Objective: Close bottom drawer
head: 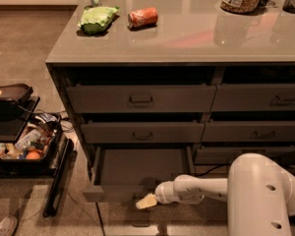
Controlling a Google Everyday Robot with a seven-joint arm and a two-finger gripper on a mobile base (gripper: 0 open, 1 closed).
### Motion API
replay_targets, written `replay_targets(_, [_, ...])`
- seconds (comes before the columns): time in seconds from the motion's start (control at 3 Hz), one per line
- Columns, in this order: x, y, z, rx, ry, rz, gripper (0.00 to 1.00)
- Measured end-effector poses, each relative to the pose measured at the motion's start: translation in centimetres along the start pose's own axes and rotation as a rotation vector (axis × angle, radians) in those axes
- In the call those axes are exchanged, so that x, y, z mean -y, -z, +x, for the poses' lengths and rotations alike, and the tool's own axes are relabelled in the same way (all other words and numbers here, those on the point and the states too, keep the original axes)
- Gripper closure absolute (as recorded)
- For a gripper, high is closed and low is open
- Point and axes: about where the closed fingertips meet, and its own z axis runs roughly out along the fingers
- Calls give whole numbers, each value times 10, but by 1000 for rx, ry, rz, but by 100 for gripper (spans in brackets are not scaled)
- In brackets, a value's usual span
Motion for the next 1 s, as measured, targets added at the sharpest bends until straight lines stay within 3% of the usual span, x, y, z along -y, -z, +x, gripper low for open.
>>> replay_targets(0.33, [13, -14, -44, 51, 39, 13, 0])
replay_targets(1.0, [13, -14, -48, 64, 46, 16, 0])
